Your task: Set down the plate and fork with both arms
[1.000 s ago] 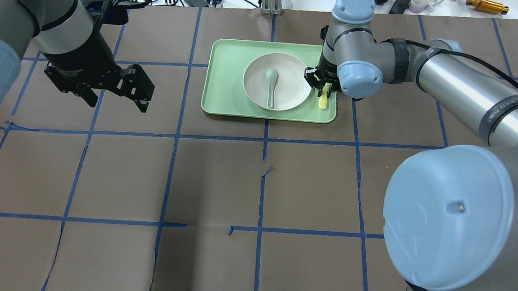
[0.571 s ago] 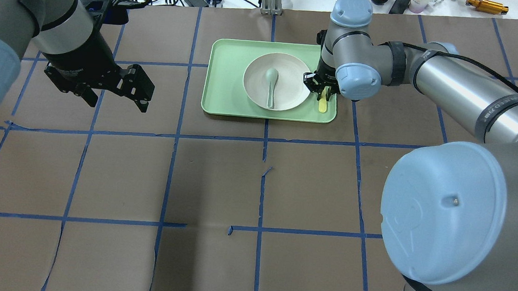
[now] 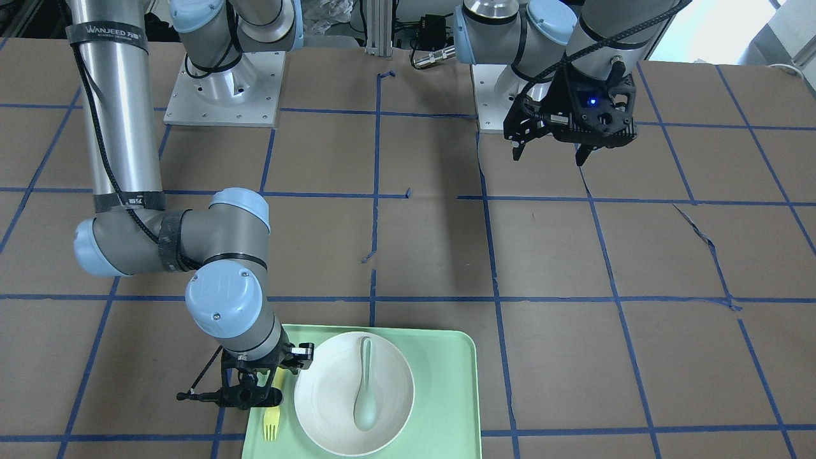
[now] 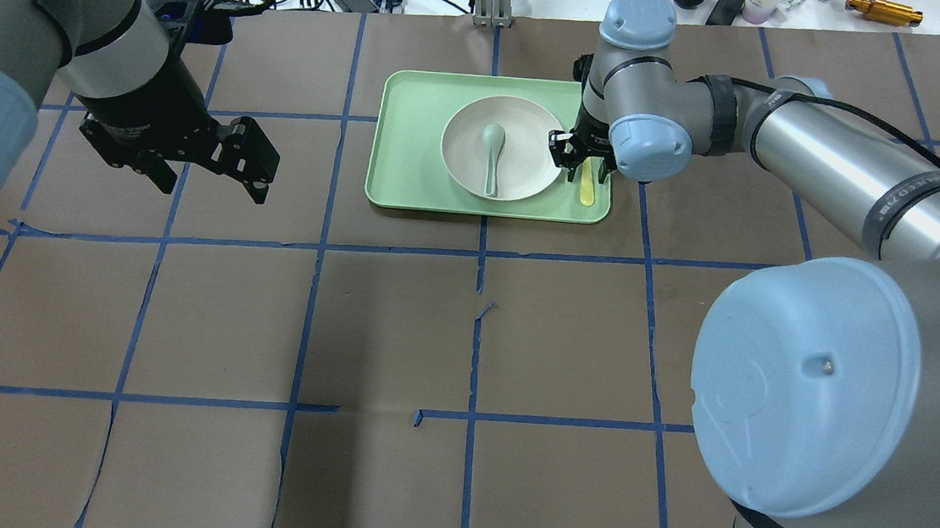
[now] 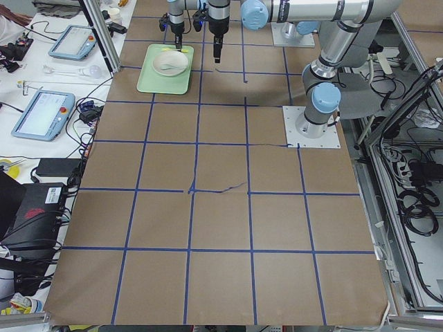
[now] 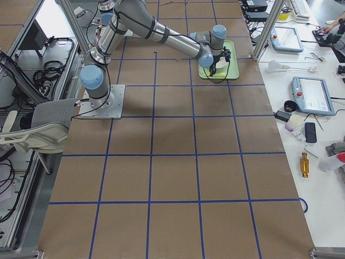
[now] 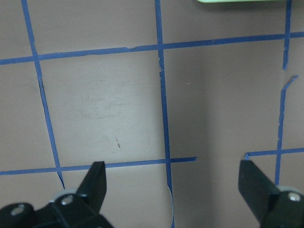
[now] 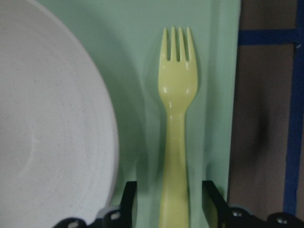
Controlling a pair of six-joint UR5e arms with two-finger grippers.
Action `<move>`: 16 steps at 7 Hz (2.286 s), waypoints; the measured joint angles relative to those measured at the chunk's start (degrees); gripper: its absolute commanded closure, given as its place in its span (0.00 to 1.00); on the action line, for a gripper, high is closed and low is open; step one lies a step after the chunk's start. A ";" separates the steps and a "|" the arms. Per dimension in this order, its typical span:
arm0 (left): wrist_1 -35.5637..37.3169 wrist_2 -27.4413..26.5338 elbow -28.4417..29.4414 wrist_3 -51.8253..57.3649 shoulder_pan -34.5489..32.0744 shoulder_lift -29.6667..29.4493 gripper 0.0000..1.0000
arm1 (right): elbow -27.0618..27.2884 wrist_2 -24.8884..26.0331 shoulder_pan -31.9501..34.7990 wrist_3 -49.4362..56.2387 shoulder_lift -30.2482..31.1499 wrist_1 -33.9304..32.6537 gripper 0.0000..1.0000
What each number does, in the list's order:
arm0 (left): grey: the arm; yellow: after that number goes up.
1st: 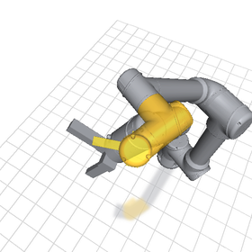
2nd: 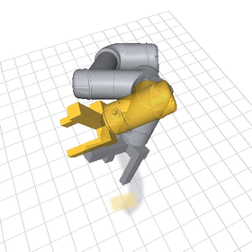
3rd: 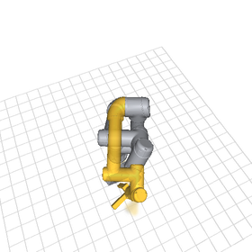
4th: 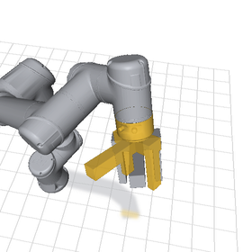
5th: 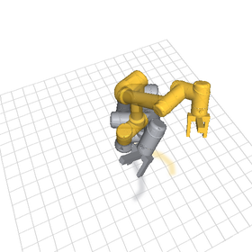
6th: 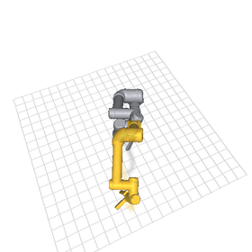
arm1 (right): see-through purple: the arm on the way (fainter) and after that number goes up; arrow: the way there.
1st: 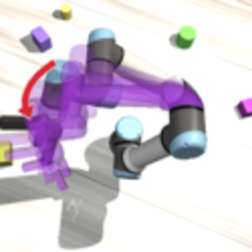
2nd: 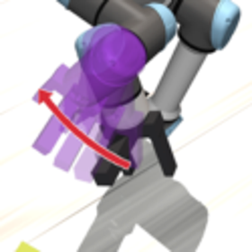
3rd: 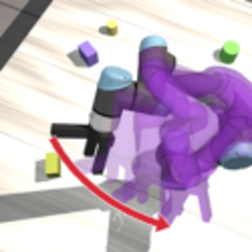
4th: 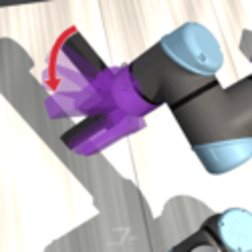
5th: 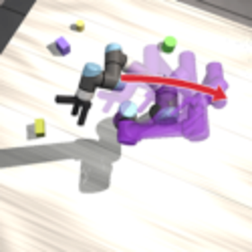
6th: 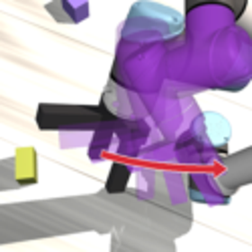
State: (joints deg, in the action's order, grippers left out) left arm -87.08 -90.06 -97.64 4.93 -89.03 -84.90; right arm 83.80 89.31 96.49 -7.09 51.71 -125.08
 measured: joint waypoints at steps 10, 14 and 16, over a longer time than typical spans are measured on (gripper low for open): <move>-0.36 -0.76 -0.18 0.46 0.00 0.24 0.00 | 2.08 2.94 -0.93 3.19 31.04 26.82 0.00; -0.37 -4.01 -1.50 0.69 0.06 0.27 0.00 | 1.50 3.22 -0.74 2.74 32.60 31.86 0.00; -0.14 -4.20 -1.53 0.53 0.01 -0.18 0.00 | 0.89 2.96 -0.73 2.64 32.49 33.28 0.00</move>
State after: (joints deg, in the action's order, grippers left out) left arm -87.22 -94.26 -99.17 5.46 -89.02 -85.08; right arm 84.69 92.27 95.76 -4.45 84.20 -91.80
